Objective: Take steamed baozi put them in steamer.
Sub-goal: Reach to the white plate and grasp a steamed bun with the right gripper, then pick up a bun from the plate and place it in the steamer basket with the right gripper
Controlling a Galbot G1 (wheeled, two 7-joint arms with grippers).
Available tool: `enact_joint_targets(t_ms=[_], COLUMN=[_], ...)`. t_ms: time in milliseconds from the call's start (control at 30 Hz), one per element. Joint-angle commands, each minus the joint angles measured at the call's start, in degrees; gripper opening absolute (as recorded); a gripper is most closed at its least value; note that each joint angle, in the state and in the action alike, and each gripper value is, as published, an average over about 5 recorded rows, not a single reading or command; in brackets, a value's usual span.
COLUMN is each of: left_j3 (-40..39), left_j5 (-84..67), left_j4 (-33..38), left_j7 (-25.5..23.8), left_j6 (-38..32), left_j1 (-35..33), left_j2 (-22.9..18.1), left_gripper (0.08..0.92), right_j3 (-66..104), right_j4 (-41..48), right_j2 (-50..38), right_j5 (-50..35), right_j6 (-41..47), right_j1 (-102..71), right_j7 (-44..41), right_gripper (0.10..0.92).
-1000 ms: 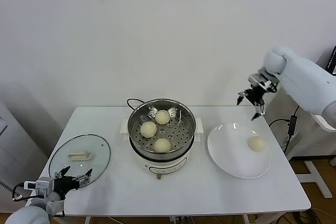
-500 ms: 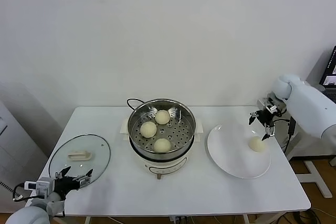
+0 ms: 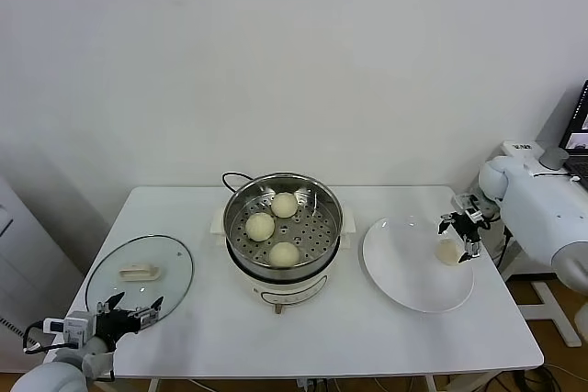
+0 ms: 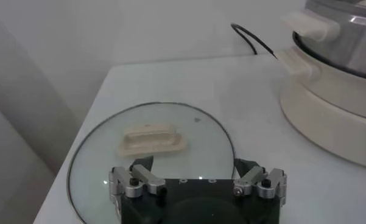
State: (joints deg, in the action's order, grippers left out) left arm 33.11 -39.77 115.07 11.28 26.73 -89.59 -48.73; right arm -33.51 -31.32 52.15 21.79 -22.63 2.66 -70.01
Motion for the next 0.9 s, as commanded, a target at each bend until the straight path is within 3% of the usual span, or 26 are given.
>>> enact_joint_targets(t_ms=[33,133,433,600,767,900], left_j3=[-0.1,-0.16,-0.24,-0.03,0.3,0.4], left_j5=[0.05,0.06,0.07,0.07,0.17,0.36], left_j4=[0.19,0.3,0.46,0.61,0.89,1.12], left_j7=[-0.01,-0.02,-0.03,0.04,0.29,0.38], left_j6=[-0.04,-0.08,-0.15,-0.08,0.24,0.36], left_j1=[-0.07,-0.17,-0.27,-0.45,-0.67,-0.77], left_j2=[-0.05,-0.08,-0.09,-0.1,-0.29,-0.45], left_gripper=[0.823,0.823,0.823,0.823,0.823,0.823], right_j3=[5.77,6.54,8.05,7.65,0.77,-9.94], right_j4=[2.71,3.24,4.03,3.29,-1.14,-8.22], right_j2=[1.04,1.39,1.82,1.55,-0.61,-4.21], right_j5=[5.61,6.23,6.6,4.44,-4.1,-16.34], right_j6=[-0.26,-0.31,0.06,0.52,2.99,7.57], right_j1=[-2.51,-2.65,-3.34,-2.67,0.46,5.96], right_j7=[3.56,3.99,3.3,1.94,-0.32,-1.93], right_gripper=[0.818,0.778,0.558,0.486,0.468,0.473])
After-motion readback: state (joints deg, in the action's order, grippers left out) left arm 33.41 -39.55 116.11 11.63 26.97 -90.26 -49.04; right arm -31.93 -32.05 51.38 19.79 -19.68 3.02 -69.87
